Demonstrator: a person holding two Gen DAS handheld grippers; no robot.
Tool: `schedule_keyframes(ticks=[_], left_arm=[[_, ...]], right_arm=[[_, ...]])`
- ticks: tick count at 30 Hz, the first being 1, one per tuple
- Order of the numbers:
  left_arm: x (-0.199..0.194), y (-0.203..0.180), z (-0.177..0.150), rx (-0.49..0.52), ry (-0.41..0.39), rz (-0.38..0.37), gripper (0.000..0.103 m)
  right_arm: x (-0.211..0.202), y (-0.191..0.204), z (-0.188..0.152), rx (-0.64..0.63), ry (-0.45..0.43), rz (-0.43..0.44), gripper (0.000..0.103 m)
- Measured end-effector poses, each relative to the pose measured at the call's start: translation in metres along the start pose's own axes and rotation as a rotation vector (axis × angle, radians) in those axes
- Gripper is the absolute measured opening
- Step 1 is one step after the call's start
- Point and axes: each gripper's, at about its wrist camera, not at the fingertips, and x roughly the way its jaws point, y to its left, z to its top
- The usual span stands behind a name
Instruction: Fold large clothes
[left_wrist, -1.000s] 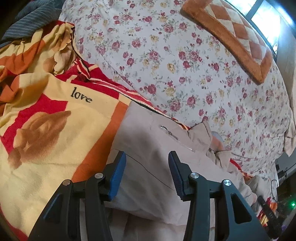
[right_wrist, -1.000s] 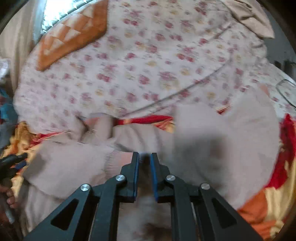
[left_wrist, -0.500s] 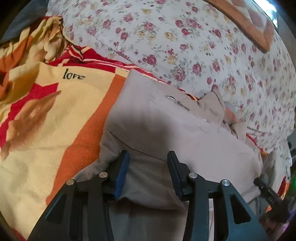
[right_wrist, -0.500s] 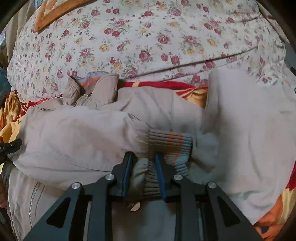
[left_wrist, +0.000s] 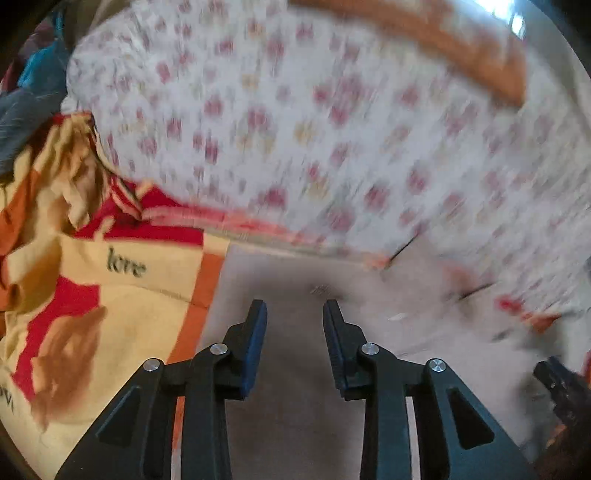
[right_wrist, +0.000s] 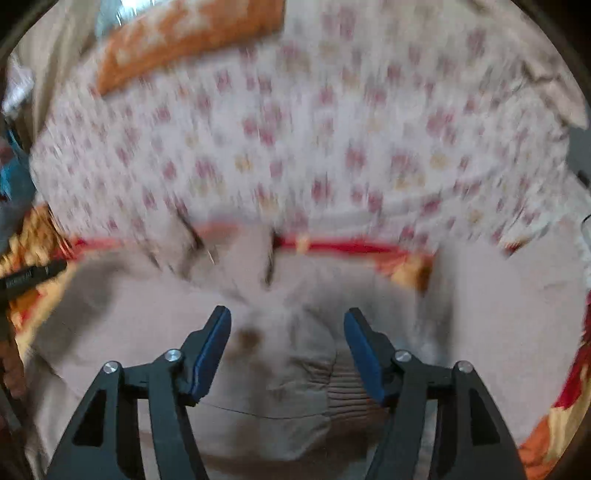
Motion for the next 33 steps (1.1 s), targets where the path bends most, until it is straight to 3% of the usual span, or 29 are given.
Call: schedule_keyframes(ticks=[2, 4, 8, 11, 13, 15, 16, 18, 19, 20, 22, 24, 26, 30, 33], left_arm=[[0.031, 0.009, -0.007, -0.028, 0.103, 0.021, 0.026], [0.025, 0.013, -0.002, -0.057, 0.085, 0.008, 0.027], [0.024, 0.015, -0.001, -0.067, 0.091, -0.016, 0.033], [0.013, 0.016, -0.002, -0.102, 0.076, -0.012, 0.033], [-0.010, 0.011, -0.006, -0.121, 0.041, -0.046, 0.033], [-0.031, -0.002, -0.011, -0.082, -0.003, -0.089, 0.033], [-0.036, -0.010, -0.014, -0.051, -0.015, -0.098, 0.033], [-0.032, -0.032, -0.024, 0.033, 0.010, -0.118, 0.037], [-0.021, -0.039, -0.029, 0.072, 0.066, -0.129, 0.038], [-0.009, -0.043, -0.037, 0.090, 0.137, -0.137, 0.038], [-0.018, -0.042, -0.042, 0.084, 0.107, -0.119, 0.038], [-0.036, -0.039, -0.042, 0.079, 0.070, -0.127, 0.038], [-0.055, -0.036, -0.044, 0.076, 0.051, -0.169, 0.038], [-0.072, -0.039, -0.067, 0.068, 0.066, -0.235, 0.038], [-0.055, -0.053, -0.068, 0.094, 0.103, -0.240, 0.038]], right_arm=[[0.033, -0.015, -0.010, 0.014, 0.114, -0.029, 0.062], [0.043, -0.026, -0.008, 0.056, 0.126, 0.027, 0.062], [0.045, -0.025, -0.006, 0.052, 0.124, 0.024, 0.062], [0.023, -0.014, -0.003, 0.040, 0.063, -0.030, 0.057], [-0.007, 0.001, 0.002, 0.007, -0.042, -0.003, 0.057], [-0.027, 0.020, -0.005, -0.046, -0.104, 0.046, 0.062], [-0.023, 0.026, -0.008, -0.061, -0.081, 0.056, 0.071], [0.008, 0.030, -0.024, -0.074, 0.097, 0.054, 0.076], [0.022, 0.030, -0.031, -0.082, 0.168, 0.043, 0.076], [0.017, 0.033, -0.032, -0.104, 0.128, 0.029, 0.073], [-0.011, 0.029, -0.024, -0.079, 0.044, 0.047, 0.068], [-0.049, 0.006, -0.016, -0.019, -0.073, 0.073, 0.069], [-0.078, -0.040, -0.009, 0.027, -0.151, -0.026, 0.079], [-0.091, -0.161, -0.010, 0.226, -0.193, -0.190, 0.082], [-0.090, -0.246, -0.005, 0.329, -0.164, -0.304, 0.082]])
